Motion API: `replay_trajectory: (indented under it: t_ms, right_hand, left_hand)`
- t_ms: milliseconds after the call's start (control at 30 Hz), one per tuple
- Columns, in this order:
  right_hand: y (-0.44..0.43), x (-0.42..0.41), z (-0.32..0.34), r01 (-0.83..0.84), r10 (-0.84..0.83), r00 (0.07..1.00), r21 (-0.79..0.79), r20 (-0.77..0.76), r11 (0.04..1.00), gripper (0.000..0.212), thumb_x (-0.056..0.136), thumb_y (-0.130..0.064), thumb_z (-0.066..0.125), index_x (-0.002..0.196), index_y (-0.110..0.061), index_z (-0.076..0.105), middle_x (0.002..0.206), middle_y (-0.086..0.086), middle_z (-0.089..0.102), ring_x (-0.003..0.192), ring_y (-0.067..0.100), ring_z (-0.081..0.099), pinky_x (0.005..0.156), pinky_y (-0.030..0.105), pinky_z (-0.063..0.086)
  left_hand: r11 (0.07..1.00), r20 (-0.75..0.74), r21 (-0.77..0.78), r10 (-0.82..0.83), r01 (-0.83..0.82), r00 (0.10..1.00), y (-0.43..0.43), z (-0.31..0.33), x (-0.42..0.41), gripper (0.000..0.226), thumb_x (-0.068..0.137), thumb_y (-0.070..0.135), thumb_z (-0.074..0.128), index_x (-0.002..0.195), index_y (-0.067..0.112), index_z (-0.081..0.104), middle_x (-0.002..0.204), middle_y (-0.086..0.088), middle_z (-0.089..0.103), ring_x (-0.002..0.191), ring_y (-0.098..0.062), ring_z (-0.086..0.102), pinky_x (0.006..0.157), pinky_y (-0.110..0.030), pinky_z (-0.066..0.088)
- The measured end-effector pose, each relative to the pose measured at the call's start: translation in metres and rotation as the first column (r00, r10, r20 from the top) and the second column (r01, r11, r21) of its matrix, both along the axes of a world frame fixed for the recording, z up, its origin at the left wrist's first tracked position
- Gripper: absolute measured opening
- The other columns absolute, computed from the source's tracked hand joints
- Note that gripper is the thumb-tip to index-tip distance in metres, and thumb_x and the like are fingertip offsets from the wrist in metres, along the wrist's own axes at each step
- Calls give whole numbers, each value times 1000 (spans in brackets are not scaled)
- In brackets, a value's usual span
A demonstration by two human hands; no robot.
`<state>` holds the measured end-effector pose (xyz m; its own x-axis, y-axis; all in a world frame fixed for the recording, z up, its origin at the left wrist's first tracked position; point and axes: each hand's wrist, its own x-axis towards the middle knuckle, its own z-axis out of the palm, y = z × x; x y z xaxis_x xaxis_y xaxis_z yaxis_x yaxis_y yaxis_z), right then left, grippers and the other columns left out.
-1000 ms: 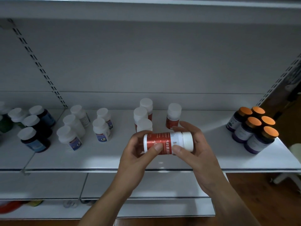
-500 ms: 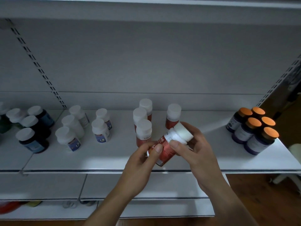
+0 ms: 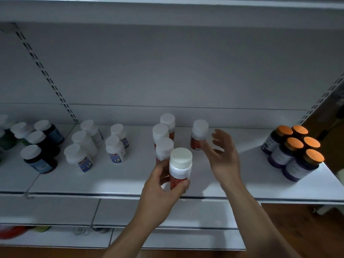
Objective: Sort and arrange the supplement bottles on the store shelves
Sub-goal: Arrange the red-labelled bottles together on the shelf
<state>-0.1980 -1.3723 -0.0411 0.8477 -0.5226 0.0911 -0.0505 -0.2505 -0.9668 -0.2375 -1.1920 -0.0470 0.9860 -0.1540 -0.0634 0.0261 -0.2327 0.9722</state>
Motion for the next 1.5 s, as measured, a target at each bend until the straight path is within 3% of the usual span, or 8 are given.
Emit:
replay_trajectory:
  t_ms: [133,300,500,900,1033,1133,1333,1500]
  right_hand:
    - [-9,37,-20,-94,74,984,-122,-163,988,88,76,-34,81,148,-17,32,142,0,46,129,17,45,103,37,41]
    - [-9,54,-23,-129,111,982,-110,-152,986,45,79,-21,77,119,-15,56,104,-3,60,102,22,60,77,27,40]
    - [-24,20,-14,-51,36,991,-114,-130,992,38,79,-32,77,111,-27,57,100,-10,62,94,13,60,73,25,39]
    - [-45,-58,9,17,-23,997,-77,-77,997,52,70,-49,77,117,-41,56,109,-18,65,101,8,62,84,33,49]
    - [-40,-69,10,-49,40,994,-81,-100,996,47,75,-41,78,116,-39,55,108,-18,64,101,3,61,84,28,47]
    - [-34,-72,8,-82,73,991,-81,-112,993,49,75,-40,78,118,-36,54,110,-18,64,102,1,60,82,23,45]
    - [-15,-69,12,-169,162,983,-74,-87,983,51,74,-38,80,118,-39,55,107,-23,64,99,-7,59,78,12,43]
    - [8,-71,21,-303,306,952,-126,7,945,56,73,-37,81,121,-41,54,115,-21,63,108,1,60,87,19,49]
  left_hand:
    - [1000,-25,-13,9,-9,1000,-1,-1,-5,53,77,21,80,119,41,54,106,30,66,101,7,62,88,-14,47]
    - [1000,-45,-23,9,-10,999,-2,-7,-8,52,78,21,81,119,41,55,109,24,67,106,0,63,87,-18,48]
    - [1000,-44,-24,10,-11,999,-23,-14,0,56,78,23,80,122,42,52,112,25,66,107,7,60,89,-12,46]
    - [995,109,28,87,-91,990,-104,-36,92,49,82,16,75,124,20,51,114,4,64,102,-13,61,86,-22,45]
    - [995,67,55,85,-88,994,-101,-40,97,58,83,17,75,133,20,47,123,6,61,114,-12,58,92,-22,42]
    - [995,6,98,24,-24,1000,-95,-40,84,77,85,19,73,149,19,31,148,1,44,136,-17,43,109,-29,35]
    - [992,69,-42,-117,120,991,-49,-21,15,55,90,5,64,130,39,47,134,21,53,126,1,50,105,-18,42]
    - [962,155,7,-271,273,950,-30,3,5,60,82,34,76,127,56,42,127,28,56,119,1,56,97,-25,49]
